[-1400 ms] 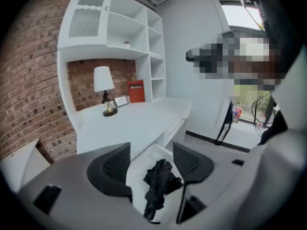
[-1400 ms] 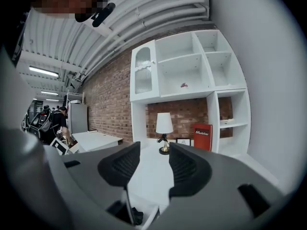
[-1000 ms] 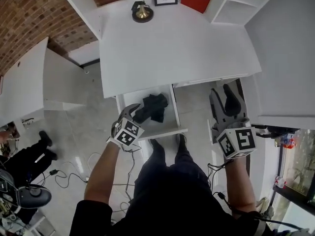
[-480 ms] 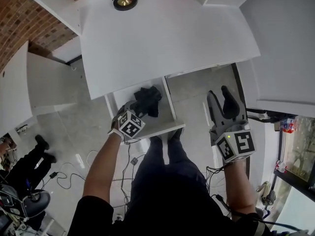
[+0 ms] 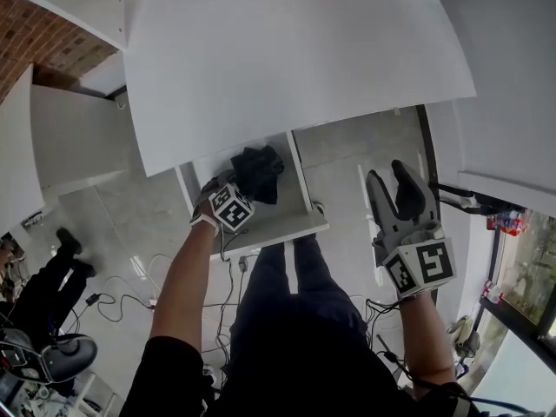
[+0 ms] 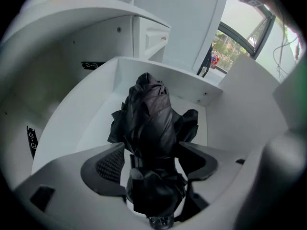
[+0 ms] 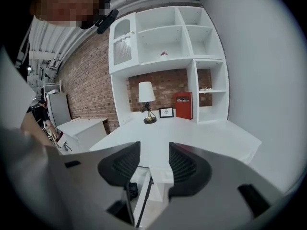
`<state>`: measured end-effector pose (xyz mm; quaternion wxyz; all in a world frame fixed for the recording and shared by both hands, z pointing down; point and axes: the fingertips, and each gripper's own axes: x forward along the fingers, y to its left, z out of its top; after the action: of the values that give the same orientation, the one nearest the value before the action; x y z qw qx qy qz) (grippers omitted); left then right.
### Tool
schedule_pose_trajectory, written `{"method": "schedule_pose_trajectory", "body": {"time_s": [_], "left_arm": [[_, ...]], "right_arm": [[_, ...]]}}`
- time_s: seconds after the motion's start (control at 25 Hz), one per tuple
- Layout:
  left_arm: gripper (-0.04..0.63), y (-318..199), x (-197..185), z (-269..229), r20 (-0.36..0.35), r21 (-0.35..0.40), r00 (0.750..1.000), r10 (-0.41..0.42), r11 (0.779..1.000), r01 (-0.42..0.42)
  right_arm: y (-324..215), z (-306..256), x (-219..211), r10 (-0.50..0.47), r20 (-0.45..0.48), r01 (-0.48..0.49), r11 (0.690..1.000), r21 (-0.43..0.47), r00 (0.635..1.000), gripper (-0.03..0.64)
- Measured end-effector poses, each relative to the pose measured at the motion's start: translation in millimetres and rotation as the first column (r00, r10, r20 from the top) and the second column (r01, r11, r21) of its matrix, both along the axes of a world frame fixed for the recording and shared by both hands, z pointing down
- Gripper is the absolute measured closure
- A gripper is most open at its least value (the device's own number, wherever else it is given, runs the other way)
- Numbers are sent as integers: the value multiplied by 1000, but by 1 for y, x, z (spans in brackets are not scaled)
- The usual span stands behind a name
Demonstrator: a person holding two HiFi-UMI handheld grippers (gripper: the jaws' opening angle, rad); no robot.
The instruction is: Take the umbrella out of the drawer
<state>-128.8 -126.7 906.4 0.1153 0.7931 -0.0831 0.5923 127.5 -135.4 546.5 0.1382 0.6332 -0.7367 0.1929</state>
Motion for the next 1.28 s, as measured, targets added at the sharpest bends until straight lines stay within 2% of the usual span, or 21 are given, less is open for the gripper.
{"method": "schedule_pose_trajectory", "body": {"time_s": [0.2, 0.36, 0.48, 0.88, 1.28], "left_arm": [[267, 6, -6, 25, 49, -33, 998, 33, 999, -32], [270, -3, -5, 30, 81, -3, 997, -15, 1000, 15], [304, -2, -4, 30, 92, -10, 995, -26, 1000, 27], [324, 2, -4, -2, 46, 24, 999, -8, 1000, 7], [324, -11, 4, -109, -71, 143, 997, -12, 990, 22]], "right_arm": [[-8, 14, 1, -7, 0, 7, 1000, -29, 1000, 433], [-10, 20, 3, -12, -1, 12, 999, -39, 1000, 436], [-5, 22, 8, -4, 11, 5, 999, -45, 1000, 440], [2, 8, 9, 1, 26, 0, 1000, -10, 1000, 454], [0, -38, 1, -5, 60, 0, 996, 84, 998, 460]]}}
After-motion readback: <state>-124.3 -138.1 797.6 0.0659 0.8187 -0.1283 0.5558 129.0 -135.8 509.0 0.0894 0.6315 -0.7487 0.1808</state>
